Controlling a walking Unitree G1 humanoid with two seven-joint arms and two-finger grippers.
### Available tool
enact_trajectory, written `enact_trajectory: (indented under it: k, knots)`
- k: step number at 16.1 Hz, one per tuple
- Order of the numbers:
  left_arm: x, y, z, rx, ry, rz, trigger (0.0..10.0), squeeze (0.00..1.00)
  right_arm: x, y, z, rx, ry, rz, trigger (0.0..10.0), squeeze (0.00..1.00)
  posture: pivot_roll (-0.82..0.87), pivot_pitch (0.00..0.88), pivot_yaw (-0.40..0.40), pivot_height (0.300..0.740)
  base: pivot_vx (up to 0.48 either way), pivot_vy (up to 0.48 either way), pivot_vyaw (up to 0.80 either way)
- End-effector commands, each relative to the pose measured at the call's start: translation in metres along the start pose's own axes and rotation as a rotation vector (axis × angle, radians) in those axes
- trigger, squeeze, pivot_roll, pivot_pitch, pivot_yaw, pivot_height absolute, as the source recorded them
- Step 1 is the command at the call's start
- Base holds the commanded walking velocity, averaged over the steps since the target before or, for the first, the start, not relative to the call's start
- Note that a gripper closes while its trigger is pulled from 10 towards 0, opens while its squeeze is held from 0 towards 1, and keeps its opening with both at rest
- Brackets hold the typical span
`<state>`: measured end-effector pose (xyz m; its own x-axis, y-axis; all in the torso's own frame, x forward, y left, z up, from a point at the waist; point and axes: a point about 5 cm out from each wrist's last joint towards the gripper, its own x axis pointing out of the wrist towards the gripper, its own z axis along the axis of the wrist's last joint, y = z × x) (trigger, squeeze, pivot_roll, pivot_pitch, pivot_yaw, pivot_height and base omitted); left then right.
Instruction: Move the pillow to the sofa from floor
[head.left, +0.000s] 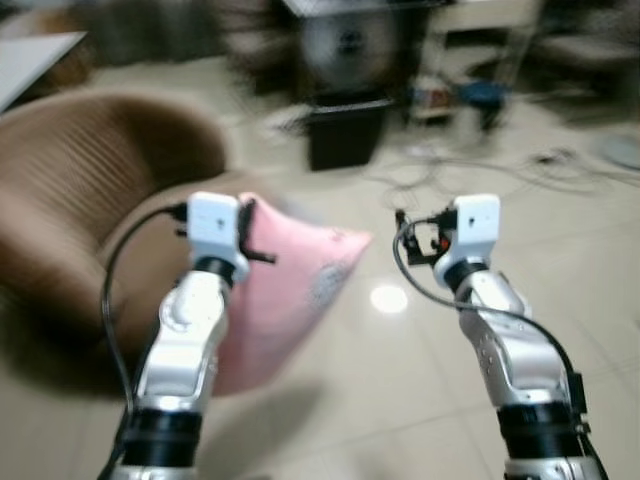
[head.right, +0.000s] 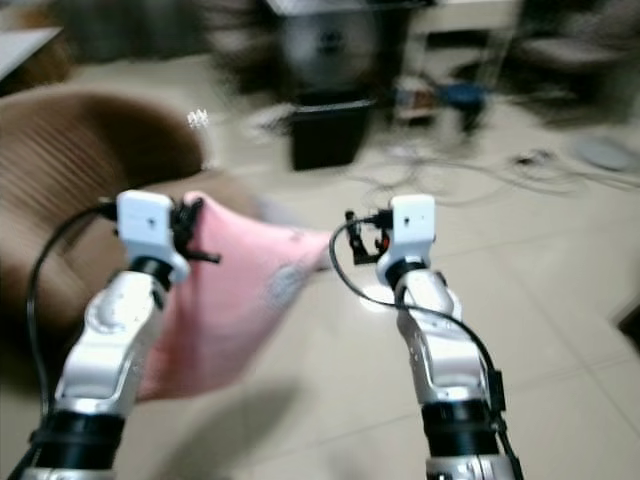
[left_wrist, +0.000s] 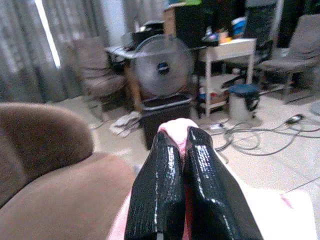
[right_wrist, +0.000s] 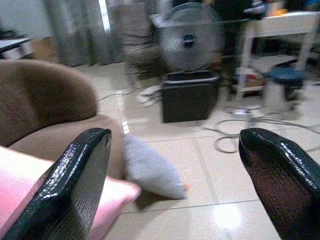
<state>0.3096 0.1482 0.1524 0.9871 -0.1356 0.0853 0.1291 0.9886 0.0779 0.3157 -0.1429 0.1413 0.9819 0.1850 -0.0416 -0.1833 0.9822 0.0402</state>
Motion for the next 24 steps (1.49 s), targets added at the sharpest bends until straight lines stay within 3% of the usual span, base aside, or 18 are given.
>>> enact_trajectory:
  k: [1, 8, 12, 16, 24]
  knots:
    - [0.005, -0.003, 0.017, -0.008, -0.080, -0.002, 10.0, 0.00, 0.002, -0.003, 0.002, -0.001, 0.006, -0.011, 10.0, 0.00, 0.06, 0.000, 0.040, 0.740, 0.322, 0.000, 0.00]
    - [0.001, 0.001, 0.012, -0.019, -0.068, 0.038, 10.0, 0.00, 0.005, -0.003, 0.000, -0.021, 0.019, 0.012, 10.0, 0.00, 0.08, 0.000, 0.003, 0.740, 0.340, 0.000, 0.00]
    - [-0.010, 0.012, 0.012, 0.013, -0.075, 0.117, 10.0, 0.00, 0.012, 0.005, 0.000, -0.050, 0.036, 0.082, 10.0, 0.00, 0.16, 0.000, -0.084, 0.740, 0.345, 0.000, 0.00]
    - [-0.025, 0.022, 0.017, 0.072, -0.086, 0.162, 10.0, 0.00, 0.019, 0.025, -0.003, -0.032, 0.041, 0.163, 10.0, 0.00, 0.24, 0.000, -0.138, 0.740, 0.356, 0.000, 0.00]
    - [-0.038, 0.033, 0.016, 0.087, -0.063, 0.228, 10.0, 0.00, 0.028, 0.036, -0.010, -0.015, 0.060, 0.193, 10.0, 0.00, 0.30, 0.000, -0.168, 0.740, 0.368, 0.000, 0.18]
